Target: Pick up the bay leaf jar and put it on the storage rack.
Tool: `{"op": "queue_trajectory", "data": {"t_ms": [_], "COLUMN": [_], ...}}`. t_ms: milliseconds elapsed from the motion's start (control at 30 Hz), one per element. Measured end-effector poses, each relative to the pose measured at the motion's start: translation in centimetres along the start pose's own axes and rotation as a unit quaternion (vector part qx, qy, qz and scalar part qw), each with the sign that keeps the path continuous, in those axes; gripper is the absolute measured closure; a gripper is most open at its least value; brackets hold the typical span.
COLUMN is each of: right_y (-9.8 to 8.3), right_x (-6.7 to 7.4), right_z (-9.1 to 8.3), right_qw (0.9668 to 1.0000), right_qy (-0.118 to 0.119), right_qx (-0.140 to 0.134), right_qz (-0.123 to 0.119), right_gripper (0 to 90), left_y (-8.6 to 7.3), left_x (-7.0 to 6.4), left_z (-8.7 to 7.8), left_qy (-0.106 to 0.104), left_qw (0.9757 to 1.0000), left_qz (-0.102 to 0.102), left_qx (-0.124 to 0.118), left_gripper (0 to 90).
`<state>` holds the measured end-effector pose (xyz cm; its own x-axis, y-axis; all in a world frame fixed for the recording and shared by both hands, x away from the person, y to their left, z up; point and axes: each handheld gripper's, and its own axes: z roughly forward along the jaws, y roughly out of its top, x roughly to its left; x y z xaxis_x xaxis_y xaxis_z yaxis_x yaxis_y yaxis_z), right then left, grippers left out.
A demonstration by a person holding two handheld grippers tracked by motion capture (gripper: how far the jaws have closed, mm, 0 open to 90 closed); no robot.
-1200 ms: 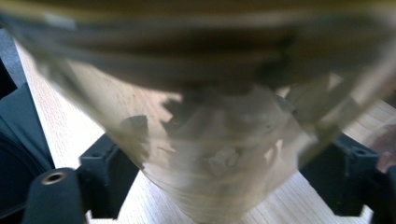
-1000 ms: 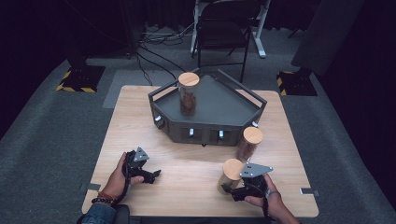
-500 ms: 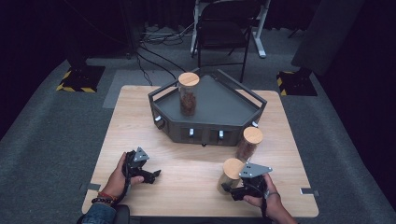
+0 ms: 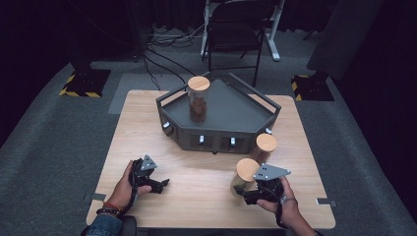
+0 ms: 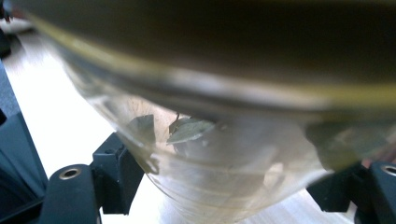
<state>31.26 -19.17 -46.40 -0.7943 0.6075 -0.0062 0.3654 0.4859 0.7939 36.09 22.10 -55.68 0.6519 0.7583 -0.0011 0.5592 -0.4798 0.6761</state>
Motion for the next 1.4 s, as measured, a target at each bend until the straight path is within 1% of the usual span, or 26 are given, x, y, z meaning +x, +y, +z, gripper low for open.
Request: {"op": "queue_trajectory", "data": {"t_ms": [100,200,333,467,600,767,1067,1233,1300,1400], "right_y": [1.1,2.2,3.2,4.0,4.8,5.8,7.7,8.7,9.1,9.8], "right_x": [-0.1,-0.2,-0.4,-0.7,-1.1,-1.3,-2.1,-2.3,-2.4,-2.6], "right_z": [-0.5,-0.9,-1.1,-1.5,-1.9,-2.4,-2.6,-2.8,-3.0,-3.2], "right_qw": [1.0000,1.0000,0.9999,0.9999,0.9999,0.9999,0.9999,0.9998,0.9998,0.9998], "right_qy": [-0.005,-0.002,-0.007,-0.003,-0.001,-0.006,-0.007,-0.013,-0.011,-0.016], "right_qx": [-0.002,-0.001,0.008,0.012,0.009,0.006,0.003,0.000,-0.003,-0.005], "right_qz": [-0.003,-0.001,-0.002,0.004,0.006,0.007,0.015,0.013,0.013,0.012], "right_gripper": [24.7,24.7,24.7,24.7,24.7,24.7,24.7,24.7,24.7,24.7], "left_y": [0.0,0.0,0.0,0.0,0.0,0.0,0.0,0.0,0.0,0.0], "left_x": [0.0,0.0,0.0,0.0,0.0,0.0,0.0,0.0,0.0,0.0], "left_z": [0.0,0.0,0.0,0.0,0.0,0.0,0.0,0.0,0.0,0.0], "left_qy": [0.000,0.000,0.000,0.000,0.000,0.000,0.000,0.000,0.000,0.000], "left_qw": [1.0000,1.0000,1.0000,1.0000,1.0000,1.0000,1.0000,1.0000,1.0000,1.0000], "left_qz": [0.000,0.000,0.000,0.000,0.000,0.000,0.000,0.000,0.000,0.000], "left_qx": [0.000,0.000,0.000,0.000,0.000,0.000,0.000,0.000,0.000,0.000], "left_gripper": [0.0,0.0,0.0,0.0,0.0,0.0,0.0,0.0,0.0,0.0]}}
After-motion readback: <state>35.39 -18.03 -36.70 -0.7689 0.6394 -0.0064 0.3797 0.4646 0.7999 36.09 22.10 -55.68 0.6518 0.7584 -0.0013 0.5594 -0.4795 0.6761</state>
